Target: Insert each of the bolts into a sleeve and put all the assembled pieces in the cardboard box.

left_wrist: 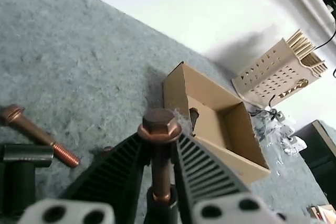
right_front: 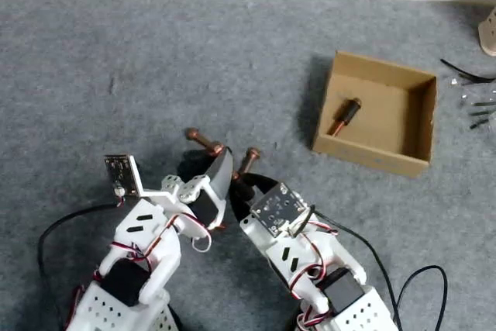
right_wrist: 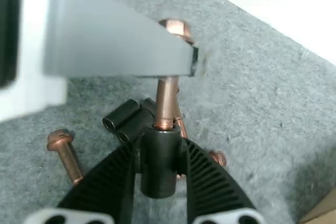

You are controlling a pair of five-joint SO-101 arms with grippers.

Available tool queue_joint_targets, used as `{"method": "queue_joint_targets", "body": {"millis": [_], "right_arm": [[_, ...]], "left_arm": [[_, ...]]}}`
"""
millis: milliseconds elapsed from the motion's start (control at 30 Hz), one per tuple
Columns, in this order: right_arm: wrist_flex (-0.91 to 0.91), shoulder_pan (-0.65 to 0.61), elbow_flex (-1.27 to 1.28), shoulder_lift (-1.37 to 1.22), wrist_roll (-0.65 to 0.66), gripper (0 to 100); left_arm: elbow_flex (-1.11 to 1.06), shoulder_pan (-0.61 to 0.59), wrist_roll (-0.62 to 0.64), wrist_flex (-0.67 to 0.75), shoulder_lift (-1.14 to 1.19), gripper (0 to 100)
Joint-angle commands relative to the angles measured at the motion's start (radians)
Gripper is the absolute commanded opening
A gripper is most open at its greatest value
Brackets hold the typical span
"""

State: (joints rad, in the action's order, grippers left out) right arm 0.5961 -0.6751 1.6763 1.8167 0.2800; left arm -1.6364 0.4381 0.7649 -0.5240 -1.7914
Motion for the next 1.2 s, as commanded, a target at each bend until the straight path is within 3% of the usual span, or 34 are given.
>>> {"method": "queue_joint_targets", "body": {"millis": [0,133,333,533,600,700,867,967,1067,1167], "right_arm": [[-0.004,0.019,0.101,0.021,0.008,0.3],[-0.001,0.021,0.101,0.019,0.008,0.3],[-0.004,0.051,0.101,0.021,0.008,0.3],[-0.004,0.051,0.101,0.021,0.008,0.3],[-0.004,0.051,0.101,0.021,0.008,0.3],[-0.002,0.053,0.101,0.021,0.008,0.3],[-0.002,0.053,0.101,0.021,0.008,0.3],[-0.002,0.062,0.101,0.021,0.008,0.3],[-0.016,0.104,0.101,0.021,0.008,0.3],[-0.050,0.148,0.101,0.021,0.003,0.3]], "left_arm": [[-0.015,0.025,-0.011,0.011,0.012,0],[-0.031,0.019,-0.153,0.012,0.012,0],[-0.048,0.021,-0.163,0.012,0.012,2],[-0.044,0.024,-0.141,-0.063,0.013,29],[-0.035,0.016,-0.095,-0.060,0.012,33],[0.016,-0.085,0.006,-0.054,0.012,30],[0.096,-0.453,0.354,-0.012,0.012,23],[0.071,-0.550,0.370,0.058,0.012,14],[0.030,-0.519,0.310,0.117,0.012,1],[-0.001,-0.432,0.150,0.127,0.012,2]]}}
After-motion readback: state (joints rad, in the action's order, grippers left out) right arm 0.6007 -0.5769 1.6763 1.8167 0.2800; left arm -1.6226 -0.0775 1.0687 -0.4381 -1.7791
